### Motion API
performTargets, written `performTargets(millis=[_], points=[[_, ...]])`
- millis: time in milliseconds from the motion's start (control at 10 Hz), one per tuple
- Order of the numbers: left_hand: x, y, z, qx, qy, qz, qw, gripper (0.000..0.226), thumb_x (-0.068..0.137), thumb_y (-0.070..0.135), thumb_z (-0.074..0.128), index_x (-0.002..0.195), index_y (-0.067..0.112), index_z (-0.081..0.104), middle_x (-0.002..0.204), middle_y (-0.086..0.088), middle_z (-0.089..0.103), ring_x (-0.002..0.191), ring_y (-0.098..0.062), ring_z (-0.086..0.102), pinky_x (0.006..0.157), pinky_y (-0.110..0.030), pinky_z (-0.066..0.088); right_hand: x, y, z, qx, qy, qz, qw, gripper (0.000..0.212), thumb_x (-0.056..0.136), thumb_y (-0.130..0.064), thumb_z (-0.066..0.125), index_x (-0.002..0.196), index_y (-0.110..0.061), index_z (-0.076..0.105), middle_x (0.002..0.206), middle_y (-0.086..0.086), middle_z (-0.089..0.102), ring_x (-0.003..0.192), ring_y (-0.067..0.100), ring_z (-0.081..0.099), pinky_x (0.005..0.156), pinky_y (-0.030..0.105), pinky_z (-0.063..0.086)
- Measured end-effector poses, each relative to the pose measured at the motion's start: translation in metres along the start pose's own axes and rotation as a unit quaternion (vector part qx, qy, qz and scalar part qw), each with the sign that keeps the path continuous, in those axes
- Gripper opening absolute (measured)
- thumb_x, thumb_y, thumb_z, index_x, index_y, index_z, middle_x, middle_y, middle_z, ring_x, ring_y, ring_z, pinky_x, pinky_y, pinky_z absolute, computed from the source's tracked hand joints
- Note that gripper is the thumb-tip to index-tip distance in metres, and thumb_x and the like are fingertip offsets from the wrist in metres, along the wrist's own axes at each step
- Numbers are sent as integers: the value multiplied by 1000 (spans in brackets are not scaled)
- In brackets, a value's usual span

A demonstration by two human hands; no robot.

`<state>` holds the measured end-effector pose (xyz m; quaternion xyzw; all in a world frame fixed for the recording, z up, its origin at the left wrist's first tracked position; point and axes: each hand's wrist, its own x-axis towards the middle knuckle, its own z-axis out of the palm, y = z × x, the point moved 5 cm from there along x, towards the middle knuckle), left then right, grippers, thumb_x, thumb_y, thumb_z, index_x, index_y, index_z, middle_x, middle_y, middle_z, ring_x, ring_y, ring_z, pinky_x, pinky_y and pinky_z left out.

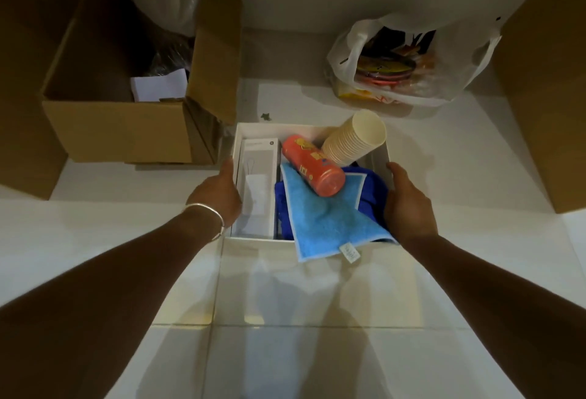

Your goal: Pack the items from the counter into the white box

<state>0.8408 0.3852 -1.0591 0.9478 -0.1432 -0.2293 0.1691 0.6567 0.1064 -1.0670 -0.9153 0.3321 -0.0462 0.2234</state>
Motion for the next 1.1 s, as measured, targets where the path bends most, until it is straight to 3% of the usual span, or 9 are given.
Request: performTargets(millis=[200,300,400,600,700,800,900,1000,1100], points=[[33,8,4,0,40,36,999,64,91,9,54,144,23,21,79,-4,55,60,-16,49,64,-37,45,43,1,4,-21,51,-17,998,53,92,-14,36,144,-22,30,117,17,63,92,42,61,75,37,41],[51,12,1,32,59,34,997,59,93,7,44,147,13,19,98,-21,64,78,-37,61,65,-45,46,57,-2,2,-16,69,-33,997,46,89,-14,37,134,-26,38,104,14,67,85,40,62,71,33,38],[64,15,0,59,75,40,995,59,94,8,42,148,11,19,105,-25,64,87,-43,62,65,-43,43,69,-3,4,-15,74,-42,996,43,87,-20,35,130,-26,40,102,12,67,84,39,62,72,34,39],[74,15,-1,36,91,43,994,55,92,7,43,144,11,25,100,-25,64,80,-42,61,63,-43,42,76,-3,5,-26,66,-32,997,51,92,-14,37,143,-21,37,122,13,63,102,39,61,88,43,46],[72,16,1,27,59,33,997,62,93,9,50,146,19,19,80,-11,58,63,-23,55,57,-35,42,78,-3,4,-32,19,-5,999,55,95,-17,39,148,-24,29,135,11,55,116,36,56,97,45,43],[74,21,-4,48,-21,27,998,71,96,11,49,151,19,5,103,-13,62,83,-29,62,69,-34,44,80,-5,-2,-62,-61,18,996,58,97,-27,42,150,-29,21,137,10,53,118,35,54,99,45,43],[62,29,-23,42,-50,32,997,60,98,16,48,149,15,17,96,-8,58,78,-23,58,63,-26,41,75,-13,-18,-98,-152,37,983,62,94,-30,50,149,-30,22,135,9,55,117,33,55,97,43,45],[30,26,-37,-9,-54,33,998,47,100,22,45,144,18,28,77,-1,49,61,-12,47,54,-24,38,56,-23,-33,-83,-178,46,979,55,90,-30,53,142,-23,36,134,7,57,117,31,55,97,42,45],[-16,26,-35,13,-94,69,993,60,97,24,48,150,23,20,107,-7,61,83,-18,59,75,-33,50,31,-24,-47,-52,-147,72,985,57,92,-27,52,145,-20,34,139,3,52,124,26,51,100,40,43]])
